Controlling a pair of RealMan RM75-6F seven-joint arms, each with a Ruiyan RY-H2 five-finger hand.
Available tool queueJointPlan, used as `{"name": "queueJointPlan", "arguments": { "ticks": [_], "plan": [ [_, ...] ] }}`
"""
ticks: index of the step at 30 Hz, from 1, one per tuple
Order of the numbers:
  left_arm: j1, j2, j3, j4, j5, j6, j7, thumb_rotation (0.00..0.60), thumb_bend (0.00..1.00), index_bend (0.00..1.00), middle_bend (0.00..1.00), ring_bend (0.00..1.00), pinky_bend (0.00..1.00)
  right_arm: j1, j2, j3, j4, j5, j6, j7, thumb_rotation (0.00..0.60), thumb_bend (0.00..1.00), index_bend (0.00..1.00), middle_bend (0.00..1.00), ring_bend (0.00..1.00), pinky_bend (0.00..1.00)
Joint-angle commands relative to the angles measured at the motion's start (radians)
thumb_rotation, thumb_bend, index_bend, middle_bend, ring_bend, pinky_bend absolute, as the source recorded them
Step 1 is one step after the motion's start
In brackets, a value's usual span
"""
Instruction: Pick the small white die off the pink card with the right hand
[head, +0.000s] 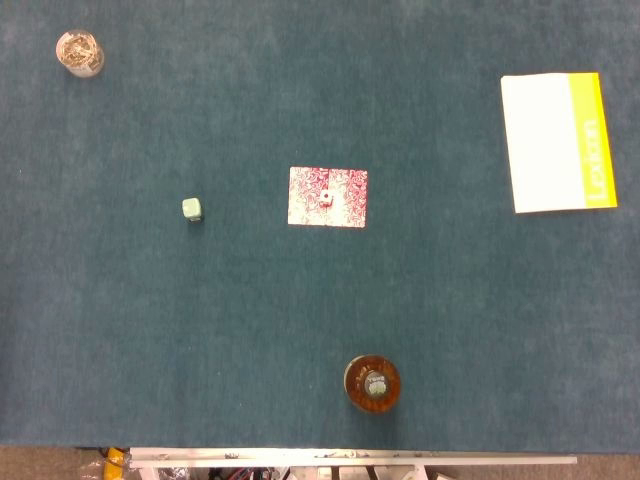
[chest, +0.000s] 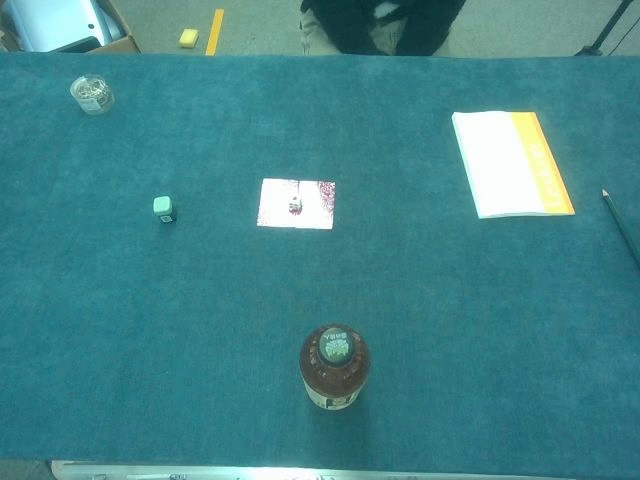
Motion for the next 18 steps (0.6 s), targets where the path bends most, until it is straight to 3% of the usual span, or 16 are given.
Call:
{"name": "queueJointPlan", "arguments": {
  "ticks": [1, 18],
  "plan": [
    [-0.001, 0.001, 0.000, -0.001, -0.002, -0.003, 0.001, 0.600, 0.44, 0.27, 0.19, 0.04, 0.05, 0.000, 0.001, 0.001, -0.001, 0.002, 0.000, -0.002, 0.600, 0.32, 0.28, 0.24, 0.05, 0.01],
    [-0.005, 0.000, -0.003, 0.003, -0.005, -0.007, -0.004, 0.600, 0.44, 0.27, 0.19, 0.04, 0.05, 0.046, 0.014, 0.005, -0.022, -0.021, -0.065, -0.001, 0.600, 0.32, 0.30, 0.24, 0.05, 0.01]
  ]
}}
